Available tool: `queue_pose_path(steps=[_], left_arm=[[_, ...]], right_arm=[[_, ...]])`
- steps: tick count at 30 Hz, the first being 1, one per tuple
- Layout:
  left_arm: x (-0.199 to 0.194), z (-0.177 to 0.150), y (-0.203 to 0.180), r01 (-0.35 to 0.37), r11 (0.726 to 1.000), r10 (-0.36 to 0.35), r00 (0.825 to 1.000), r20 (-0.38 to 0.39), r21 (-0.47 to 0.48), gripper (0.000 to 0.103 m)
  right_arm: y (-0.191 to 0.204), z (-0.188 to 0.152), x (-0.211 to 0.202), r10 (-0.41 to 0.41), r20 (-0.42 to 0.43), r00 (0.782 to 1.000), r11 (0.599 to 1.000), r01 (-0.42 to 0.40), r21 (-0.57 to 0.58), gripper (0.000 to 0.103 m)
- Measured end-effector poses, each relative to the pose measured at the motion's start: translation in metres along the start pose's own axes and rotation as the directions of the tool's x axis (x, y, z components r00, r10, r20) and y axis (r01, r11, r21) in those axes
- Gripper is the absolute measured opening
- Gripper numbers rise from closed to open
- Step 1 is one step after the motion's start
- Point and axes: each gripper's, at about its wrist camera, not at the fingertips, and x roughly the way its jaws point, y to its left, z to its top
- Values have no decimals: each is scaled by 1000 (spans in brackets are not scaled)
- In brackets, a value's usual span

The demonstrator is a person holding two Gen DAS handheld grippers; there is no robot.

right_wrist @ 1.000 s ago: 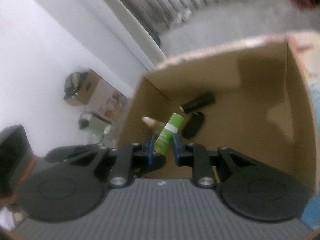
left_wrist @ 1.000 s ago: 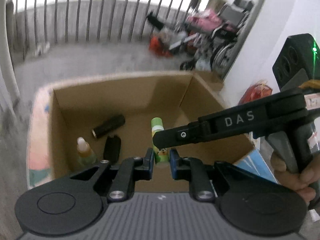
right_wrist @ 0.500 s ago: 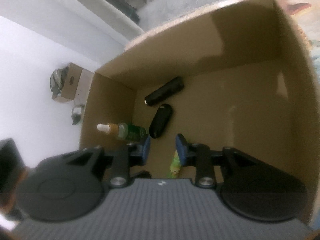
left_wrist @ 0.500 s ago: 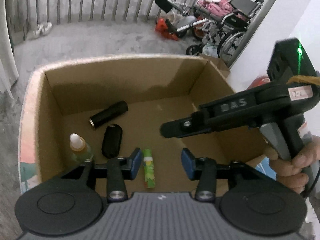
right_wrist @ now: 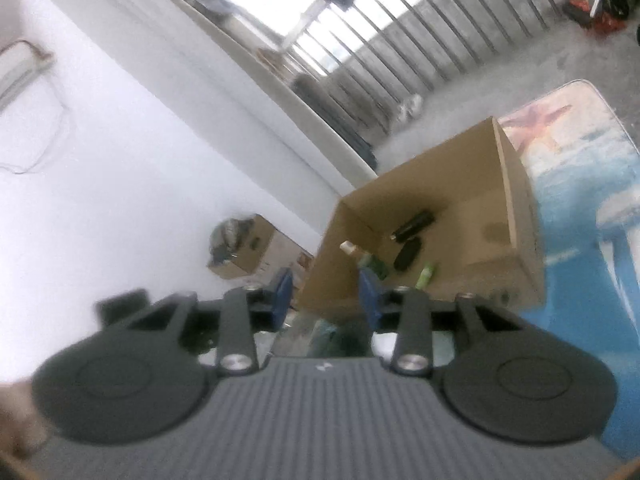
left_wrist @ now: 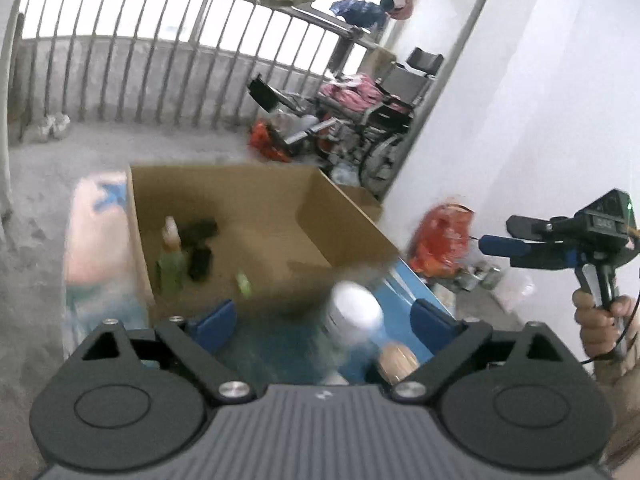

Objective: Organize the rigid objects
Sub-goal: 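Move the right gripper back over the table to the white charger plug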

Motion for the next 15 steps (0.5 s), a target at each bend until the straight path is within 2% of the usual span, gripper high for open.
queue_pose_path(steps=[3, 5, 7, 12, 15], left_arm=[[13, -30, -5, 5, 1000, -5, 999, -33, 0, 96], [26, -47, -11, -67, 998, 68, 997, -32, 21, 95], [43, -61, -19, -89, 994, 94, 993, -70, 69, 93], [76, -87, -35, -138, 976, 162, 977, -136, 169, 79], [88, -96, -41, -189, 959, 221, 965, -142, 209, 68]], right_arm=[[-5, -43, -10, 35, 11, 999, 997, -35, 67, 46], [-12, -72, 3, 0, -15, 1000, 994, 2, 110, 46], [-17, -98, 26, -55, -48, 997, 992, 60, 109, 46], [-11, -134, 84, -182, -149, 972, 982, 187, 20, 46], [0, -143, 108, -288, -162, 944, 957, 277, -87, 46]])
